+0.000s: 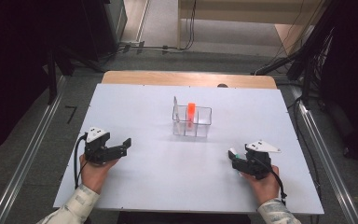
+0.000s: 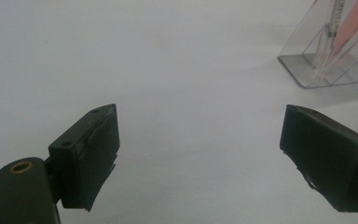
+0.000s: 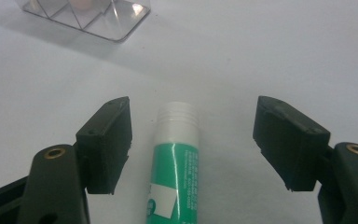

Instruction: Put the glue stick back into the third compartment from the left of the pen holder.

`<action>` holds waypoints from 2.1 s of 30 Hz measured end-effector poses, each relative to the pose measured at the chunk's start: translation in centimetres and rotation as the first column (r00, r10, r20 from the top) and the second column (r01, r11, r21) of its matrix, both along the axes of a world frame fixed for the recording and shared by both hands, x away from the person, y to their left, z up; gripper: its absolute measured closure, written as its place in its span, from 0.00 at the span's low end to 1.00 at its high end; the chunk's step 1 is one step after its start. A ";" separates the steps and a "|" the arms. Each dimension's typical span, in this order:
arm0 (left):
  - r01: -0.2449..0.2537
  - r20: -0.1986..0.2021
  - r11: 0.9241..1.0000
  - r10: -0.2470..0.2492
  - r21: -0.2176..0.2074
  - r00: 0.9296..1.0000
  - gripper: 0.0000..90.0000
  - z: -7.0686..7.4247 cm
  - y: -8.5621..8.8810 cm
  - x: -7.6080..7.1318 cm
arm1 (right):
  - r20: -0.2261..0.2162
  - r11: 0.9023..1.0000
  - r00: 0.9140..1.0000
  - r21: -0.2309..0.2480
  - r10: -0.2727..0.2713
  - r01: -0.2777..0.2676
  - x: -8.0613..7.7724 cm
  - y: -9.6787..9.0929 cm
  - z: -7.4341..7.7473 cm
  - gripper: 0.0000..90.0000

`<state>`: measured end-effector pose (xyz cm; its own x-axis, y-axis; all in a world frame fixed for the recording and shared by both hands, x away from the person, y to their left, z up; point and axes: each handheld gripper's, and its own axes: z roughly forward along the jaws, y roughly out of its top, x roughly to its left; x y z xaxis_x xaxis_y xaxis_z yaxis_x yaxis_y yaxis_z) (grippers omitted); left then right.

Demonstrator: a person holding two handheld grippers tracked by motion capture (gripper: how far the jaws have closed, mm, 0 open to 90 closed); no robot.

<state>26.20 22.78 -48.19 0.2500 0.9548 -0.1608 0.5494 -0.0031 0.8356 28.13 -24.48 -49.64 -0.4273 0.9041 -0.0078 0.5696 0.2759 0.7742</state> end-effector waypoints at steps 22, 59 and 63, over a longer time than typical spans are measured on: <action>0.001 -0.002 1.000 -0.001 -0.003 1.000 0.14 -0.1 -0.1 0.0 | -0.032 0.999 0.999 -0.047 0.013 -0.014 0.4 0.8 -1.0 0.33; 0.004 -0.005 1.000 -0.004 -0.003 1.000 0.14 -0.1 -0.1 0.0 | -0.049 0.999 0.999 -0.038 0.008 -0.009 0.3 1.0 -1.9 0.69; 0.003 -0.005 1.000 -0.003 -0.004 1.000 0.14 -0.1 -0.1 0.0 | -0.057 0.999 0.998 -0.041 0.010 -0.012 0.4 1.0 -1.8 0.70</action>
